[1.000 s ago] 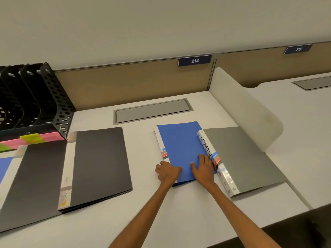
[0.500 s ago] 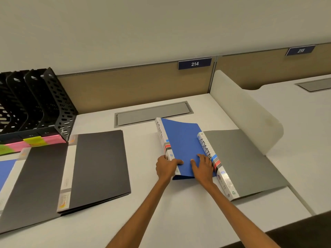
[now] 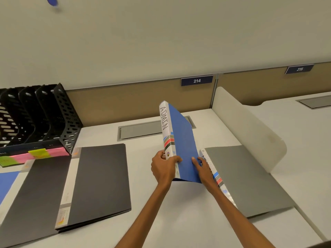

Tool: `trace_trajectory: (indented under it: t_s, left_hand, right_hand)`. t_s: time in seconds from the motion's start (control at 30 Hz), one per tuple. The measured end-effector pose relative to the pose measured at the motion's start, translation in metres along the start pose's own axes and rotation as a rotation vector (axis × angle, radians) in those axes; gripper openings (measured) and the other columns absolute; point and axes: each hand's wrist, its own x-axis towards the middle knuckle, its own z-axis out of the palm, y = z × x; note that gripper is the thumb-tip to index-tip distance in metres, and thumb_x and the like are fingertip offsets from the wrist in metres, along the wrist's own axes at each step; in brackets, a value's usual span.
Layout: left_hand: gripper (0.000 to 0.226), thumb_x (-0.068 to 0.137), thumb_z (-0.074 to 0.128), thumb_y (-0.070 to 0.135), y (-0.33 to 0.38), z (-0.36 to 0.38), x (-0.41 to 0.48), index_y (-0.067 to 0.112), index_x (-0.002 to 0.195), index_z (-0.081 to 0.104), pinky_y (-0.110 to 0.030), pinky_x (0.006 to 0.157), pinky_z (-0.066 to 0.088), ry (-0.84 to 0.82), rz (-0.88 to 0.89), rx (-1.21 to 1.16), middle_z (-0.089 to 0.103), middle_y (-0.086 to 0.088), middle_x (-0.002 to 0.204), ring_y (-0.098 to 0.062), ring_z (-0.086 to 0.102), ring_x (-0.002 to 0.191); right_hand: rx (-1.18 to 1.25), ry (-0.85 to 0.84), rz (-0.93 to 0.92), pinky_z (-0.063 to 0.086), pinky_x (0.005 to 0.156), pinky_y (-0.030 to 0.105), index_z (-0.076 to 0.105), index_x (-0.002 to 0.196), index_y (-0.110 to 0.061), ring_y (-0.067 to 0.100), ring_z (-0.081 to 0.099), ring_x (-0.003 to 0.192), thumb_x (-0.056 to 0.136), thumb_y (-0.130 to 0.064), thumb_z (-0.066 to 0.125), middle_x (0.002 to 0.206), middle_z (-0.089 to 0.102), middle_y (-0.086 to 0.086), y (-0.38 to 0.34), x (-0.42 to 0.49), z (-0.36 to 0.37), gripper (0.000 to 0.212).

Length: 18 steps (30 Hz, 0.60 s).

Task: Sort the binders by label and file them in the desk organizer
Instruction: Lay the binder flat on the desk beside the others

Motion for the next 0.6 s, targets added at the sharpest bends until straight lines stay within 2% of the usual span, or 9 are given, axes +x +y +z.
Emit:
trace_trajectory:
  t_s: [0.03, 0.17, 0.23, 0.3, 0.37, 0.4, 0.47, 0.6]
  left_hand:
    - [0.043, 0.071, 0.084, 0.024, 0.003, -0.003, 0.001, 0.014, 0.107, 0.062, -0.023, 0.061, 0.055, 0.008, 0.018, -0.004, 0.069, 0.001, 0.097, -0.017, 0.068, 0.073]
    - [0.044, 0.073, 0.084, 0.024, 0.016, -0.012, 0.006, 0.013, 0.109, 0.061, -0.032, 0.071, 0.060, 0.026, 0.066, -0.036, 0.070, -0.002, 0.100, -0.020, 0.070, 0.079]
    - [0.046, 0.075, 0.083, 0.029, 0.023, -0.015, 0.009, 0.013, 0.111, 0.060, -0.031, 0.072, 0.059, 0.033, 0.104, -0.019, 0.069, -0.002, 0.102, -0.019, 0.070, 0.081]
    - [0.048, 0.076, 0.080, 0.039, 0.031, -0.016, 0.009, 0.016, 0.112, 0.058, -0.022, 0.068, 0.055, 0.046, 0.156, -0.016, 0.069, 0.000, 0.101, -0.016, 0.069, 0.080]
    - [0.051, 0.074, 0.079, 0.048, 0.040, -0.016, 0.005, 0.020, 0.110, 0.056, -0.012, 0.063, 0.049, 0.053, 0.205, -0.027, 0.067, 0.005, 0.099, -0.010, 0.067, 0.077]
    - [0.053, 0.072, 0.079, 0.051, 0.045, -0.016, 0.004, 0.023, 0.109, 0.055, -0.009, 0.061, 0.047, 0.050, 0.227, -0.028, 0.065, 0.008, 0.097, -0.007, 0.066, 0.076]
    - [0.054, 0.069, 0.080, 0.055, 0.053, -0.015, 0.002, 0.027, 0.107, 0.053, -0.005, 0.057, 0.046, 0.045, 0.265, -0.035, 0.062, 0.014, 0.094, -0.002, 0.064, 0.075]
    - [0.056, 0.067, 0.077, 0.060, 0.062, -0.016, 0.005, 0.028, 0.107, 0.054, -0.006, 0.058, 0.048, 0.043, 0.323, -0.056, 0.062, 0.014, 0.096, 0.000, 0.065, 0.079]
  right_hand:
    - [0.038, 0.005, 0.010, 0.043, 0.103, 0.036, 0.047, 0.138, -0.015, 0.024, 0.052, 0.121, 0.094, -0.046, 0.057, 0.141, 0.049, 0.005, -0.003, 0.002, 0.001, 0.055]
    - [0.117, -0.048, 0.075, 0.045, 0.101, 0.041, 0.048, 0.136, -0.018, 0.025, 0.054, 0.117, 0.089, -0.054, 0.058, 0.136, 0.053, 0.004, -0.014, 0.013, 0.005, 0.061]
    - [0.107, -0.073, 0.101, 0.044, 0.098, 0.039, 0.048, 0.136, -0.021, 0.024, 0.052, 0.116, 0.086, -0.060, 0.058, 0.137, 0.052, 0.003, -0.021, 0.018, 0.008, 0.064]
    - [0.070, -0.066, 0.117, 0.044, 0.103, 0.043, 0.048, 0.136, -0.021, 0.027, 0.052, 0.120, 0.072, -0.076, 0.058, 0.137, 0.052, 0.004, -0.030, 0.020, 0.011, 0.085]
    - [0.138, -0.126, 0.125, 0.044, 0.105, 0.047, 0.049, 0.134, -0.019, 0.029, 0.054, 0.122, 0.040, -0.094, 0.058, 0.133, 0.054, 0.006, -0.037, 0.020, 0.013, 0.121]
    - [0.206, -0.190, 0.125, 0.044, 0.105, 0.047, 0.048, 0.134, -0.018, 0.029, 0.053, 0.122, 0.030, -0.094, 0.062, 0.133, 0.054, 0.007, -0.039, 0.020, 0.015, 0.129]
    - [0.283, -0.273, 0.109, 0.043, 0.103, 0.047, 0.048, 0.135, -0.017, 0.027, 0.053, 0.120, 0.025, -0.088, 0.070, 0.133, 0.054, 0.007, -0.042, 0.021, 0.020, 0.133]
    - [0.317, -0.272, 0.079, 0.043, 0.106, 0.052, 0.047, 0.137, -0.016, 0.031, 0.053, 0.125, 0.020, -0.086, 0.072, 0.133, 0.055, 0.008, -0.049, 0.021, 0.028, 0.139]
